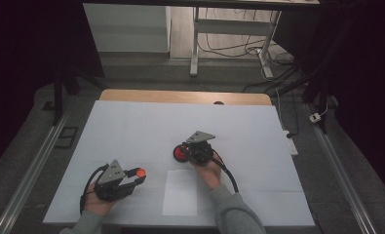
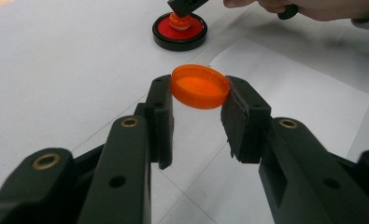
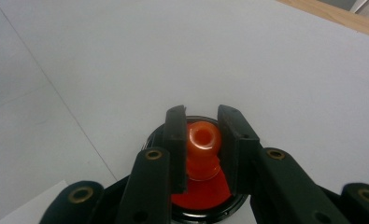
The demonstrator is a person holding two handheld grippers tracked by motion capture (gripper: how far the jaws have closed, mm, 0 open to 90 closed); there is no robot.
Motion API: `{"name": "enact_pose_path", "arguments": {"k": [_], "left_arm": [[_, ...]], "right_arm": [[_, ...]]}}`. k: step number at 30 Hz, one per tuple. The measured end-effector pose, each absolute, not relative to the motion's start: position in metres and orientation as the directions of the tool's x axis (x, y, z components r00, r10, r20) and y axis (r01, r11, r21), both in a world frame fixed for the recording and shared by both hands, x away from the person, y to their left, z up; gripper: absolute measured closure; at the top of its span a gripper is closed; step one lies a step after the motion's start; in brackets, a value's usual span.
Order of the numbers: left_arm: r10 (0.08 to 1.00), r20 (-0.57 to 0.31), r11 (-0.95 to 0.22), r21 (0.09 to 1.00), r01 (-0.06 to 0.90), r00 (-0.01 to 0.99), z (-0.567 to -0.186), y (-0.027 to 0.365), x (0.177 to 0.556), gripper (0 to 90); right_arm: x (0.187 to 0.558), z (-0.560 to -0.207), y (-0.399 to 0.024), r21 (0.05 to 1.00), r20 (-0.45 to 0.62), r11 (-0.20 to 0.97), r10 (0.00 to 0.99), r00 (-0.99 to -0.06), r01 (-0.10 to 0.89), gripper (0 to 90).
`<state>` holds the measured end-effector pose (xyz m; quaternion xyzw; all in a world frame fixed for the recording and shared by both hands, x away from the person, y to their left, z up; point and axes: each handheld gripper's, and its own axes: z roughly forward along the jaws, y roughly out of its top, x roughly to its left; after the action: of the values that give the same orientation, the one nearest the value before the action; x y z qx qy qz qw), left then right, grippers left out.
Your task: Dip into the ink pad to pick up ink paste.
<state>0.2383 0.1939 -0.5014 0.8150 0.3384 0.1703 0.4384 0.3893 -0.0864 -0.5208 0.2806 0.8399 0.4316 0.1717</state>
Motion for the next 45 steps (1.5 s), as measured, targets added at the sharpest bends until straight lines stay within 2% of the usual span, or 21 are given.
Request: {"name": "enact_pose_path", "arguments": {"k": [25,30,45], "left_arm": [[0.706,-0.024,-0.380,0.831,0.407,0.708,-0.501,0.196,0.239,64.4],[0.703,-0.023,-0.382,0.831,0.405,0.710,-0.501,0.195,0.239,64.3],[0.699,-0.021,-0.389,0.828,0.405,0.715,-0.502,0.194,0.240,64.3]], "right_arm": [[0.390,-0.522,-0.088,0.831,-0.043,0.460,0.613,-0.789,0.313,72.9],[0.389,-0.511,-0.094,0.874,0.005,0.377,0.625,-0.781,0.308,72.8],[0.387,-0.497,-0.089,0.859,-0.020,0.422,0.594,-0.805,0.290,72.8]]}}
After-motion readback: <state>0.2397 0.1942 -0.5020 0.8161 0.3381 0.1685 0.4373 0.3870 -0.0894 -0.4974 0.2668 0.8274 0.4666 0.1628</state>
